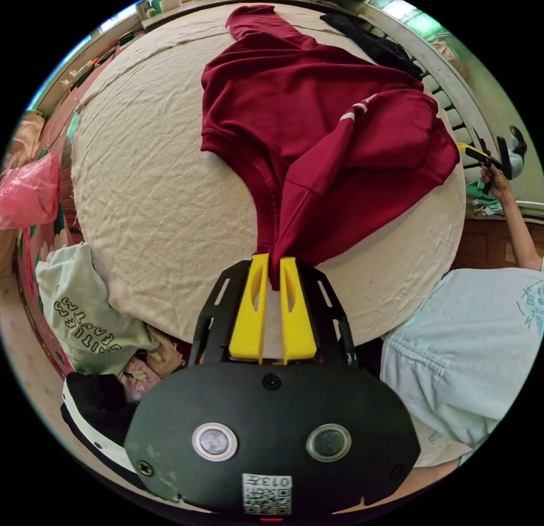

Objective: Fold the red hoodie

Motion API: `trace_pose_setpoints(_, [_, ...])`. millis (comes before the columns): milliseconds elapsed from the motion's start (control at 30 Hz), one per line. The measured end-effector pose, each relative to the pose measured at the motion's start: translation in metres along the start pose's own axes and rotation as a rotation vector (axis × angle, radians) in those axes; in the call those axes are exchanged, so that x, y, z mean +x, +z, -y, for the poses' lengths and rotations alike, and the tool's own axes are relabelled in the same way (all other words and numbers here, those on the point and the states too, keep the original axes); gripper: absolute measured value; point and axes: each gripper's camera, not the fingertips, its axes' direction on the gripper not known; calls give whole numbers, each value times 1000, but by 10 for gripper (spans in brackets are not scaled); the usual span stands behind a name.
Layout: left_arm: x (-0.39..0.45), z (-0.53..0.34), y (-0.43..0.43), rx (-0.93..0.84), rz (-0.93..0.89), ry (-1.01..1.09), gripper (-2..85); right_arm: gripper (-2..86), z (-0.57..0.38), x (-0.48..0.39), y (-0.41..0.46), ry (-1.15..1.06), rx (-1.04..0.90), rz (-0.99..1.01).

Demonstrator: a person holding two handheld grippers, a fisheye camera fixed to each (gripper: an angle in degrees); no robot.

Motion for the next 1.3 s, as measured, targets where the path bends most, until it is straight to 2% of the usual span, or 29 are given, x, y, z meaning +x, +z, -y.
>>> trace_pose_setpoints(100, [10, -2, -9, 14, 68, 55, 29, 106, 1, -9, 11, -50, -24, 19])
trace_pose_setpoints(167, [16, -5, -15, 40, 96, 66, 36, 94, 4, -28, 14, -134, -39, -118])
trace_pose_setpoints(233, [18, -7, -13, 44, 86, 63, 50, 86, 5, -33, 16, -166, -42, -161])
trace_pose_setpoints(400, [19, -5, -13, 0, 141, 98, 28, 27, 5, -20, 3, -165, 12, -92])
trace_pose_setpoints(533, [6, -22, -36, 86, 73, 144, 19, 19, -19, -20, -42, -282, 129, -27])
trace_pose_setpoints(600, [-3, -29, -37, 105, 49, 137, 17, 19, -29, -7, -47, -258, 126, 35])
trace_pose_setpoints(767, [-19, -21, 5, -41, 14, 113, 16, 33, -32, 32, 15, -44, -108, 65])
trace_pose_setpoints(933, [-26, -45, -13, -3, 55, 77, 69, 113, -34, 25, -22, -53, -29, -49])
trace_pose_setpoints(1133, [-27, -59, -46, 179, -3, -9, 115, 126, 2, 17, -27, -49, 70, -69])
trace_pose_setpoints(1233, [-23, -38, -27, 151, -13, -25, 112, 121, 25, 14, 6, -32, 25, -37])
trace_pose_setpoints(1300, [-20, -27, -12, 90, 36, -23, 82, 101, 34, 12, 20, -18, -13, -40])
